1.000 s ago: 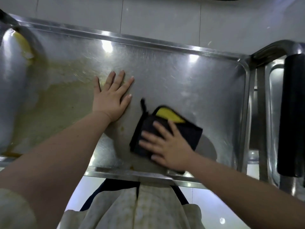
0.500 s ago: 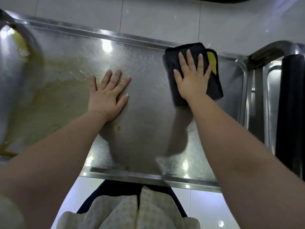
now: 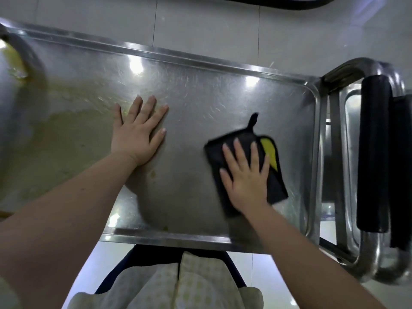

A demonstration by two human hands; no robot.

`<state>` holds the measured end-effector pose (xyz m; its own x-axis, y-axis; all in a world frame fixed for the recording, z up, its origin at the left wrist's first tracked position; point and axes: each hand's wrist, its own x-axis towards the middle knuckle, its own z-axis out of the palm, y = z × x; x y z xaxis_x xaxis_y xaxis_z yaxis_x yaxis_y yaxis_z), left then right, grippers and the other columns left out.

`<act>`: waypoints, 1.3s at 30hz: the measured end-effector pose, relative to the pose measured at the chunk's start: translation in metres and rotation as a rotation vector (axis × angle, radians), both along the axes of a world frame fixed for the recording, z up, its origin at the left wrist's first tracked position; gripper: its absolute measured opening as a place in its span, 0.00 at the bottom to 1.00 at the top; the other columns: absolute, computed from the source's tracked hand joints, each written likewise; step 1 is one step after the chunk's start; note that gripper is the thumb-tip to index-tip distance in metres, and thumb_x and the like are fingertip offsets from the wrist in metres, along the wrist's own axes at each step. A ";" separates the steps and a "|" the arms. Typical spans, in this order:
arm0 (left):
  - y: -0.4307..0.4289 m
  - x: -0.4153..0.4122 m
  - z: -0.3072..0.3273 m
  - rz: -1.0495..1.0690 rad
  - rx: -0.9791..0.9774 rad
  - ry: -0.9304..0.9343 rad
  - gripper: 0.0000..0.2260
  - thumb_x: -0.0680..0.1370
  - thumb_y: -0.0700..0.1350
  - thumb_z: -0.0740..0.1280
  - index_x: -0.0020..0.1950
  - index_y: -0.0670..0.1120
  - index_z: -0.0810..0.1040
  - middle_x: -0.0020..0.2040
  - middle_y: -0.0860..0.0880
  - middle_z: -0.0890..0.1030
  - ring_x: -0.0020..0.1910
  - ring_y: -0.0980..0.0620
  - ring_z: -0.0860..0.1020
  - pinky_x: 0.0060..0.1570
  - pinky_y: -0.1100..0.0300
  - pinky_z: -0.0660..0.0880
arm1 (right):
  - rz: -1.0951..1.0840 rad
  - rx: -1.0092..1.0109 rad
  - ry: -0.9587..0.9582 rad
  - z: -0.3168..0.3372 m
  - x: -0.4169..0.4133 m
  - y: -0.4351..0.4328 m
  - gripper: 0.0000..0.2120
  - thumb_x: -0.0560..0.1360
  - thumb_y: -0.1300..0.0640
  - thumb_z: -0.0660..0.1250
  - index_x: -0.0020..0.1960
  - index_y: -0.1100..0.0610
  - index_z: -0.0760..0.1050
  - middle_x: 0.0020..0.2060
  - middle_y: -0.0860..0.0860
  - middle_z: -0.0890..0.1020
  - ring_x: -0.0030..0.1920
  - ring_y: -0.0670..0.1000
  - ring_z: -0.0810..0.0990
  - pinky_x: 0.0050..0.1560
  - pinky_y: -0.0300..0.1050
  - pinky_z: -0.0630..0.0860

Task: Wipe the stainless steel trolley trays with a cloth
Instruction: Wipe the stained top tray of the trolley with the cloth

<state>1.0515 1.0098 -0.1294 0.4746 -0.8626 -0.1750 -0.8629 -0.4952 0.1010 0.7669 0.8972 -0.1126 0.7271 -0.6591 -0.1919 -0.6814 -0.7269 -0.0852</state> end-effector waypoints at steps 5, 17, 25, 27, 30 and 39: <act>0.001 0.001 -0.001 0.001 -0.007 0.002 0.26 0.79 0.64 0.44 0.78 0.65 0.45 0.80 0.56 0.48 0.79 0.48 0.46 0.72 0.37 0.39 | -0.333 0.046 0.022 -0.005 0.099 -0.129 0.28 0.81 0.39 0.43 0.79 0.42 0.43 0.79 0.45 0.46 0.78 0.59 0.42 0.73 0.68 0.39; -0.002 0.001 0.002 0.015 0.031 0.000 0.27 0.79 0.66 0.44 0.77 0.66 0.42 0.80 0.57 0.44 0.79 0.50 0.43 0.71 0.39 0.35 | -0.112 0.029 0.051 0.001 -0.067 0.058 0.28 0.82 0.41 0.46 0.79 0.47 0.52 0.79 0.51 0.54 0.77 0.63 0.53 0.72 0.71 0.50; -0.039 -0.045 0.013 -0.005 -0.036 0.101 0.27 0.81 0.55 0.49 0.80 0.52 0.55 0.80 0.50 0.55 0.79 0.47 0.49 0.74 0.39 0.41 | -0.145 0.029 0.061 0.003 -0.011 -0.029 0.28 0.80 0.40 0.46 0.79 0.44 0.52 0.79 0.49 0.55 0.78 0.61 0.50 0.73 0.69 0.46; -0.046 -0.058 0.010 0.001 -0.036 0.088 0.26 0.82 0.54 0.49 0.80 0.53 0.52 0.80 0.51 0.51 0.79 0.48 0.47 0.74 0.42 0.39 | -0.225 0.039 0.059 0.000 0.019 -0.094 0.28 0.80 0.39 0.44 0.79 0.42 0.47 0.79 0.47 0.50 0.78 0.60 0.45 0.73 0.68 0.41; -0.045 -0.059 0.004 0.042 -0.058 0.076 0.27 0.80 0.55 0.47 0.80 0.55 0.51 0.80 0.52 0.51 0.79 0.49 0.48 0.75 0.43 0.39 | -0.408 0.064 0.067 -0.003 0.052 -0.175 0.28 0.80 0.38 0.42 0.79 0.41 0.42 0.79 0.46 0.44 0.78 0.59 0.41 0.73 0.68 0.40; -0.047 -0.059 -0.001 0.037 -0.043 0.040 0.27 0.79 0.56 0.46 0.80 0.57 0.47 0.81 0.51 0.49 0.79 0.48 0.47 0.75 0.42 0.40 | -0.380 -0.024 0.032 -0.002 -0.042 -0.061 0.29 0.80 0.39 0.45 0.80 0.46 0.50 0.79 0.51 0.54 0.78 0.62 0.48 0.74 0.67 0.45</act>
<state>0.9927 0.9633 -0.1308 0.4998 -0.8517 -0.1576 -0.8387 -0.5214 0.1575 0.7247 0.8361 -0.1142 0.4243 -0.8850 -0.1916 -0.9046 -0.4238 -0.0457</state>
